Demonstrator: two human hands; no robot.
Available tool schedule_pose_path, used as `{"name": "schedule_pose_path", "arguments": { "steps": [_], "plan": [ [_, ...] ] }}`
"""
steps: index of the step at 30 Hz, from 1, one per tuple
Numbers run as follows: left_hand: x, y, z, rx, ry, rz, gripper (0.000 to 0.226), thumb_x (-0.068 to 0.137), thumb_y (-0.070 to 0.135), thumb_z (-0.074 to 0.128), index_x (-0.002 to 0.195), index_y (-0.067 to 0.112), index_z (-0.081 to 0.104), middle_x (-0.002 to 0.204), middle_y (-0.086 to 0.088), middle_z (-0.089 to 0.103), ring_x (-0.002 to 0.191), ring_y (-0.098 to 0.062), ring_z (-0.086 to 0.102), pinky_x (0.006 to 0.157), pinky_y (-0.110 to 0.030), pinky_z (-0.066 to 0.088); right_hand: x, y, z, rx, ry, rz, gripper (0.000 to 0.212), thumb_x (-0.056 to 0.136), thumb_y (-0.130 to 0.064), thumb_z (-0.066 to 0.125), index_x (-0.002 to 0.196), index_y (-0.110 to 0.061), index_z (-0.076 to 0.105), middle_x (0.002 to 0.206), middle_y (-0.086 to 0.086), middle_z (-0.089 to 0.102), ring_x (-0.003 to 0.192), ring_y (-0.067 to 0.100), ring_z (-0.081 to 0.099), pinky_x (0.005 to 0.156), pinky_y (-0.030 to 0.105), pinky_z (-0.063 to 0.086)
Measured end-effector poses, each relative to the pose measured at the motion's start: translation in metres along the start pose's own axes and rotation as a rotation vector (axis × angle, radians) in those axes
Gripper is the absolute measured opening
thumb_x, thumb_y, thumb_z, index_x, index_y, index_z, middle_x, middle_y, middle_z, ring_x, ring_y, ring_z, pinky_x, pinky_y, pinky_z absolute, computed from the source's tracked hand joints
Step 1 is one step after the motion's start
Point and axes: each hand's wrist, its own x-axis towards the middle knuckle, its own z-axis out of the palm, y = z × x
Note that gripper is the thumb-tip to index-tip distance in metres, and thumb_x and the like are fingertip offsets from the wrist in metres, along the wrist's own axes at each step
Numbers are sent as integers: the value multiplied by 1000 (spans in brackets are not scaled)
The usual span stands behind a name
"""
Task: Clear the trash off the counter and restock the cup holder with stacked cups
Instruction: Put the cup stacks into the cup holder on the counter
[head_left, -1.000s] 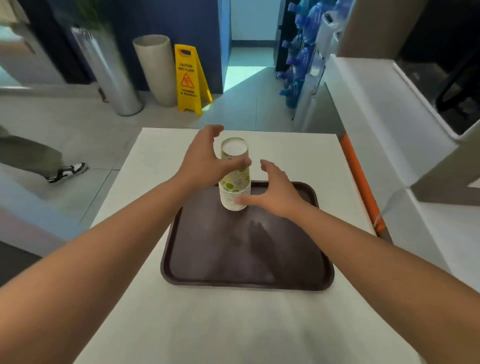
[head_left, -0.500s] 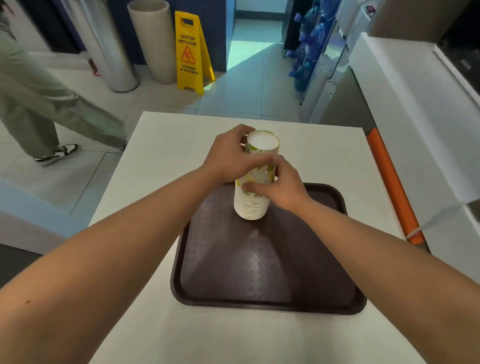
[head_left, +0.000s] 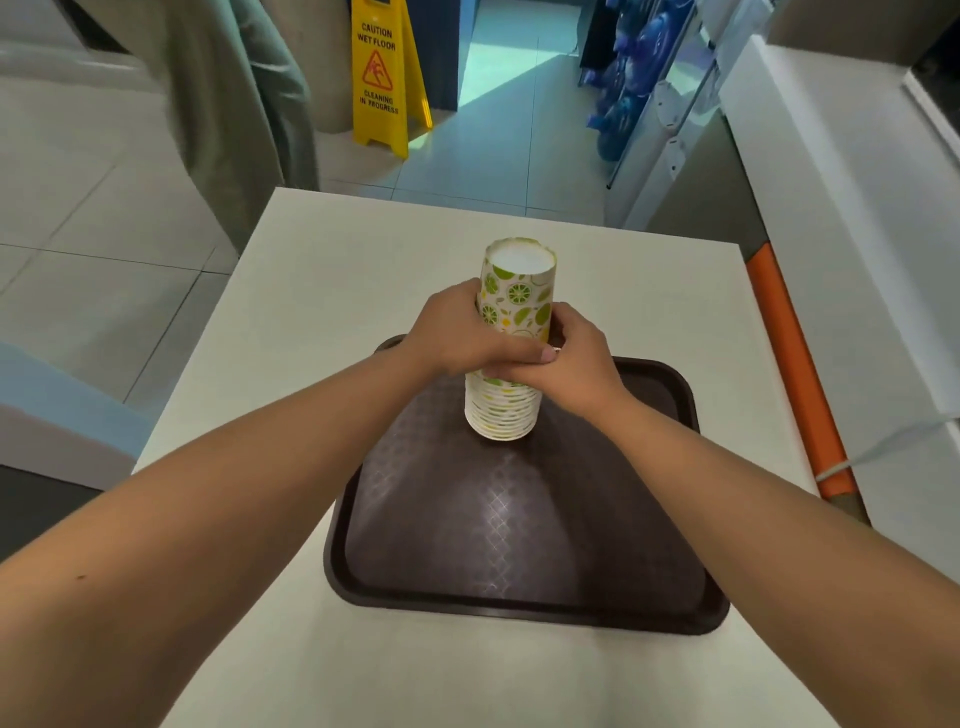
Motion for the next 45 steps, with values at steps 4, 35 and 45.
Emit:
{"name": "schedule_pose_path", "arguments": {
  "steps": [4,35,45],
  "plan": [
    [-3,-6,13,-47,45,29,82,43,63,87,113,28,65,105,11,73,95,-4,68,85,-29,57,-6,10,2,41,76,-3,75,51,-30,95,116,-22,58,105,-13,68,95,-2,65,77,15,53],
    [-1,-15,22,-135,220,-12,44,73,63,76,100,29,73,96,10,75,89,-10,71,85,-35,59,-44,27,-15,-84,-24,51,109,59,-58,84,149,-25,31,147,-10,43,132,4,41,109,24,33],
    [-22,30,51,-380,38,-78,34,68,56,83,87,29,74,93,8,78,87,-10,75,88,-39,60,-113,33,-71,-150,149,123,111,56,-68,76,149,-29,30,150,-13,40,134,4,40,111,28,35]
  ]
}}
